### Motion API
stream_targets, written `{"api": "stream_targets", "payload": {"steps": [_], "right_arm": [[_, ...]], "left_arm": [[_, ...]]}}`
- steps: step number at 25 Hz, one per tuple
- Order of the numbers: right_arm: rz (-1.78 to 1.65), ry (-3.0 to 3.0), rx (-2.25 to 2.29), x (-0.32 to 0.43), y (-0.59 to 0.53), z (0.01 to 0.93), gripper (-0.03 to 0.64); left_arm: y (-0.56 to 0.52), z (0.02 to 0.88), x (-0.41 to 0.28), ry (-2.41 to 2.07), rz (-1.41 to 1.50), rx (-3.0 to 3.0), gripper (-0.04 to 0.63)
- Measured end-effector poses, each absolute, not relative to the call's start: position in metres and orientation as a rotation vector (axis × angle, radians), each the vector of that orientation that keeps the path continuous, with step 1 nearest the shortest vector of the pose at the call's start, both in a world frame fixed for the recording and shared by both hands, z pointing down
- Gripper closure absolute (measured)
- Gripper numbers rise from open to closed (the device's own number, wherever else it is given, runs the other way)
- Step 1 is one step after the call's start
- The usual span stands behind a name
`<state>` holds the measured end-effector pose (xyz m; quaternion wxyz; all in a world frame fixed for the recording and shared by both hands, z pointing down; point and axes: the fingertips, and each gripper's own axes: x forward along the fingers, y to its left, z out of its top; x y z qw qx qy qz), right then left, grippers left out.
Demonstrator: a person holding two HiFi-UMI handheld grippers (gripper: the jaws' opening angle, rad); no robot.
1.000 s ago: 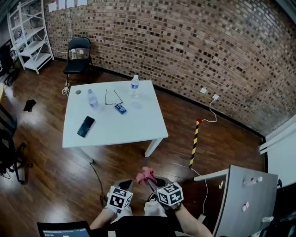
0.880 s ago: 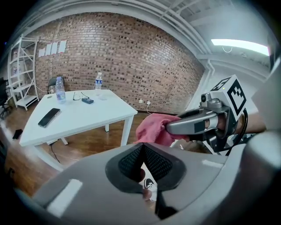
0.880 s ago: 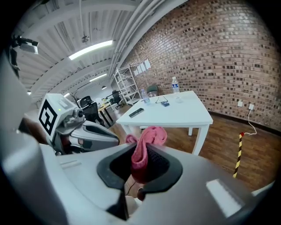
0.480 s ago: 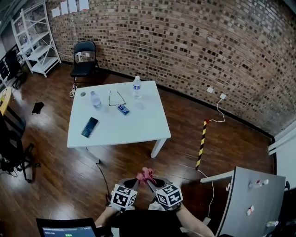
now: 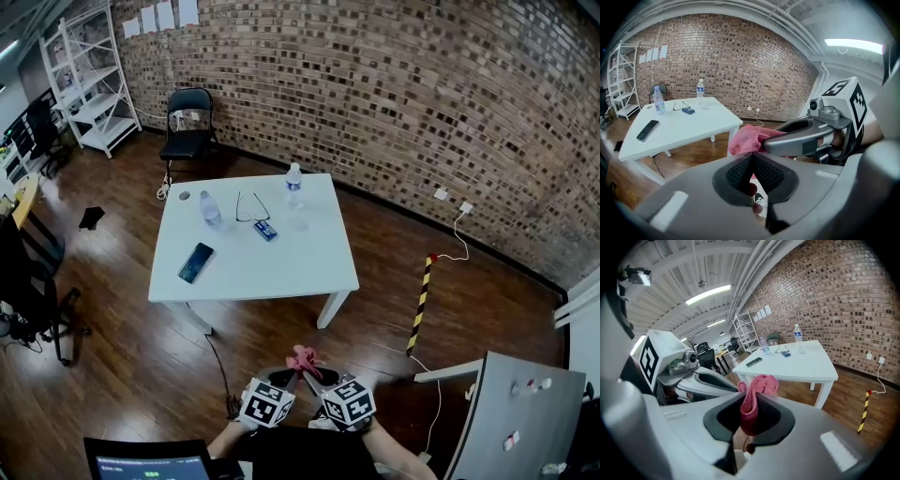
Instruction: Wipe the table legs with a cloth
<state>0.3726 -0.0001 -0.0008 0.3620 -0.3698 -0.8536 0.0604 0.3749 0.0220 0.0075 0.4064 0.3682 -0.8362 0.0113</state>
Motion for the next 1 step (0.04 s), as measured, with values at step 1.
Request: {"api": "stream_targets", "payload": {"steps": [1], "right_arm": [[0.153, -2.195, -0.954, 0.3737, 0.0009, -0.0008, 0.581]], "left_arm": [[0.0201, 0.0078, 0.3759, -2.105, 0.029, 0.933, 0.594]]}}
